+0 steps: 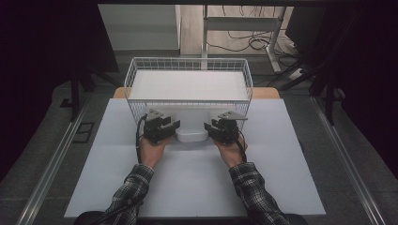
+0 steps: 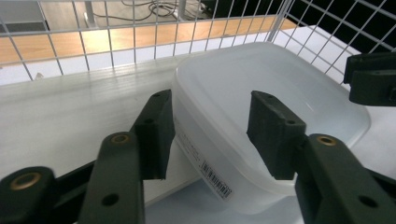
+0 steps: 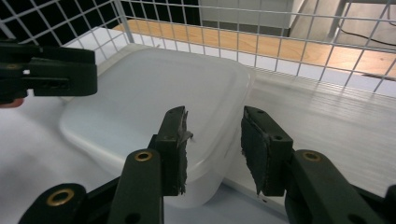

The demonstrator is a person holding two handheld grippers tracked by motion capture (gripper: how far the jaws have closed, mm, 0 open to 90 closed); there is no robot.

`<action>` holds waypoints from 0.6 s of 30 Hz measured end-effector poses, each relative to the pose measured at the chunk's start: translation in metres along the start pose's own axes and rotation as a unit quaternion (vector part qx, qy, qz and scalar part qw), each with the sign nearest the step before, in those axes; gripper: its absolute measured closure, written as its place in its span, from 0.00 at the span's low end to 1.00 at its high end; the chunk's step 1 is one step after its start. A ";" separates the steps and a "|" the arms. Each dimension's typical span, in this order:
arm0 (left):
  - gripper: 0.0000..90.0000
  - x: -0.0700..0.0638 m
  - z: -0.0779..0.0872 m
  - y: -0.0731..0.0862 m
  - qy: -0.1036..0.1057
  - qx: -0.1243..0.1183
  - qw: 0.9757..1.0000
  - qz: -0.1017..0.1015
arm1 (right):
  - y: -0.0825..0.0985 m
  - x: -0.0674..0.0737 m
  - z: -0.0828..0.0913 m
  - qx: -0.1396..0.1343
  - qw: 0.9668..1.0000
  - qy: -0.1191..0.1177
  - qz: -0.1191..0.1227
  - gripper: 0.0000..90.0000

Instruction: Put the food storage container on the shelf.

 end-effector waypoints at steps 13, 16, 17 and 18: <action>0.45 -0.011 0.031 0.013 0.042 0.006 0.999 -0.008 | 0.005 0.002 0.024 0.002 0.999 -0.044 0.017 0.77; 0.48 -0.015 0.039 0.020 0.051 0.012 0.998 -0.024 | 0.009 0.005 0.029 0.007 0.998 -0.056 0.023 0.84; 0.50 -0.018 0.042 0.023 0.058 0.014 0.998 -0.029 | 0.011 0.006 0.030 0.010 0.998 -0.062 0.025 0.87; 0.52 -0.020 0.044 0.026 0.064 0.017 0.997 -0.026 | 0.013 0.008 0.032 0.014 0.997 -0.069 0.028 0.89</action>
Point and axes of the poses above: each handheld gripper's, and its own axes: z roughly backward along the jaws, y roughly out of its underside, x roughly to its left, the point moved 2 cm from there along -z, roughly forward along the jaws, and after that the axes turned 2 degrees about -y, right-handed, at the moved point
